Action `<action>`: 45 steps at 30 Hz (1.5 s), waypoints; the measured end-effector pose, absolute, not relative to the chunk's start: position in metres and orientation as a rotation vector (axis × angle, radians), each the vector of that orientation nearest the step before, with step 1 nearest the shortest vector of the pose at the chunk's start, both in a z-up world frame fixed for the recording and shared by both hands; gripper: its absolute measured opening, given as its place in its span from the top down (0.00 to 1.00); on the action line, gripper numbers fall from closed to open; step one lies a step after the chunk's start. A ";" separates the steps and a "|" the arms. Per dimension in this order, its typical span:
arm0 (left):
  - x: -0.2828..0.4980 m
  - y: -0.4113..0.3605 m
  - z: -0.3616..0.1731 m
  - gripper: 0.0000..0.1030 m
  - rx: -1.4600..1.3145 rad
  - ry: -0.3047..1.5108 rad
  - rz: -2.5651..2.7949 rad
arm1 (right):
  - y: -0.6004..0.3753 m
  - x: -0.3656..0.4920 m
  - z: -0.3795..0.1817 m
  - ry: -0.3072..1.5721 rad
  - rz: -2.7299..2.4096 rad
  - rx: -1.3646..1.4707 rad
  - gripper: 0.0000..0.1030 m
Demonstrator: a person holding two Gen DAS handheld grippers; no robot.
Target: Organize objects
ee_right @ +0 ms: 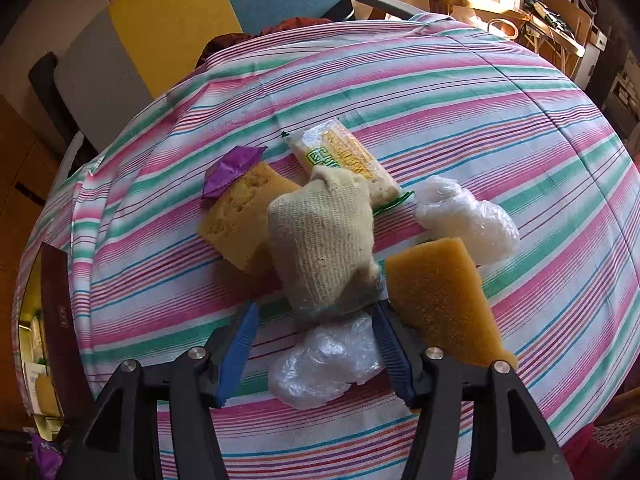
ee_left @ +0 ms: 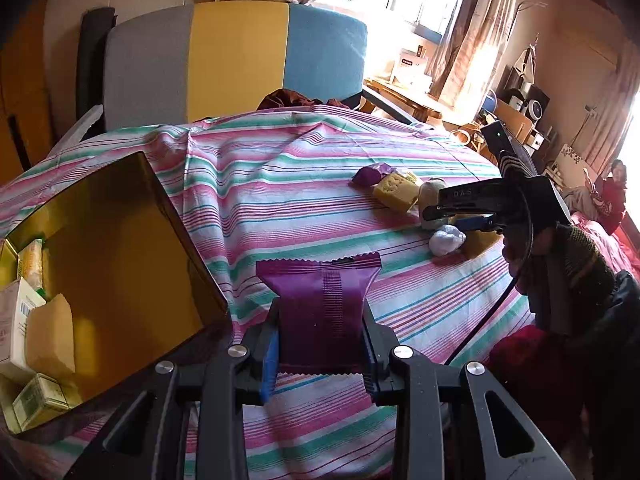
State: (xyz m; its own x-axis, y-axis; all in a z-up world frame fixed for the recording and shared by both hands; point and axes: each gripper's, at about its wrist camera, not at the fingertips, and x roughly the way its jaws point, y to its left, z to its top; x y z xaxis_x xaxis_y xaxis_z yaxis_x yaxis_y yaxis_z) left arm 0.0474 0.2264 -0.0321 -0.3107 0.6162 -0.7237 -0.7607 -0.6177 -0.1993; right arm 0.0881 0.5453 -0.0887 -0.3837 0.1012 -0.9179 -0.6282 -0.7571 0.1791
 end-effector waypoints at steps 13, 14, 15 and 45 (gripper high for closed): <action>0.042 0.213 -0.032 0.67 -1.018 0.166 2.018 | 0.541 0.085 -0.121 0.583 2.059 -1.538 0.58; 0.041 0.212 -0.032 0.67 -1.023 0.162 2.019 | 0.543 0.086 -0.121 0.597 2.061 -1.532 0.58; 0.040 0.212 -0.034 0.67 -1.029 0.158 2.019 | 0.544 0.087 -0.121 0.618 2.063 -1.524 0.58; -0.165 0.103 -0.040 0.67 -1.319 -0.055 2.370 | 0.533 0.081 -0.111 0.492 2.149 -1.484 0.71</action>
